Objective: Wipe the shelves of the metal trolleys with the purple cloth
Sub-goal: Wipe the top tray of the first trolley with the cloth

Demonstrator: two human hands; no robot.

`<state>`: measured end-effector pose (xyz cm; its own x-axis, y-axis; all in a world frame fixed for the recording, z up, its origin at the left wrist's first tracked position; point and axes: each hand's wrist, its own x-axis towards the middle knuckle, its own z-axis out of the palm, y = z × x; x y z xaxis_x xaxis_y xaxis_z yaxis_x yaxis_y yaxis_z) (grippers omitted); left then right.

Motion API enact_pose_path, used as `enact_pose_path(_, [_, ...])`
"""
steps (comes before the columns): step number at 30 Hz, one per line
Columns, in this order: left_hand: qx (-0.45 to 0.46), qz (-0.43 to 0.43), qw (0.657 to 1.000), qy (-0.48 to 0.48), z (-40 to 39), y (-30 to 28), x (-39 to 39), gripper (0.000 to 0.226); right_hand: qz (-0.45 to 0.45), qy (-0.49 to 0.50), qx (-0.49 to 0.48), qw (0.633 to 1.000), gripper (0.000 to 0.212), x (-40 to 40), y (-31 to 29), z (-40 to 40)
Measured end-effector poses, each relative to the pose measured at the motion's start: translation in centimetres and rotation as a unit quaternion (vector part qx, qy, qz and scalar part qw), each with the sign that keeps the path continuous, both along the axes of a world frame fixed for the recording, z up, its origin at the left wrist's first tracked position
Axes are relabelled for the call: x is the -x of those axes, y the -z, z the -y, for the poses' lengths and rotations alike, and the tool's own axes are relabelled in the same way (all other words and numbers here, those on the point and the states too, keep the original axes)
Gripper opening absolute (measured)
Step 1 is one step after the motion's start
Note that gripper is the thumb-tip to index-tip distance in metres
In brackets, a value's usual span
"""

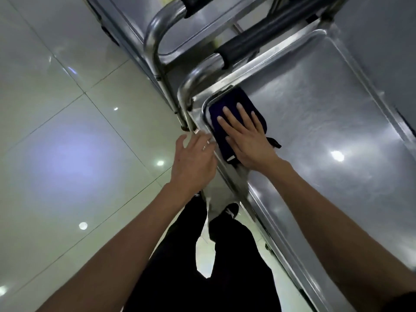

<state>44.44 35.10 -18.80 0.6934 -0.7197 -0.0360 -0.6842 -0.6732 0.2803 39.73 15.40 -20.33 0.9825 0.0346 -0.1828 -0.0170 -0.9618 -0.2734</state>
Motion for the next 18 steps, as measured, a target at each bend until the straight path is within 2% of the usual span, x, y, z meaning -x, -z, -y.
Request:
enact_pose_path(6, [0.0, 0.019, 0.999, -0.04, 0.9, -0.1, 0.1, 0.028, 0.036, -0.084, -0.001, 0.996, 0.052, -3.4, 1.0, 0.9])
enact_pose_path(10, [0.014, 0.029, 0.996, -0.084, 2.1, -0.4, 0.2, 0.022, 0.046, -0.094, -0.014, 0.994, 0.052, -3.6, 1.1, 1.6])
enact_pose_path(18, [0.014, 0.063, 0.991, -0.121, 4.0, -0.6, 0.3, 0.029, 0.046, -0.102, -0.019, 0.994, 0.052, -3.3, 0.5, 2.4])
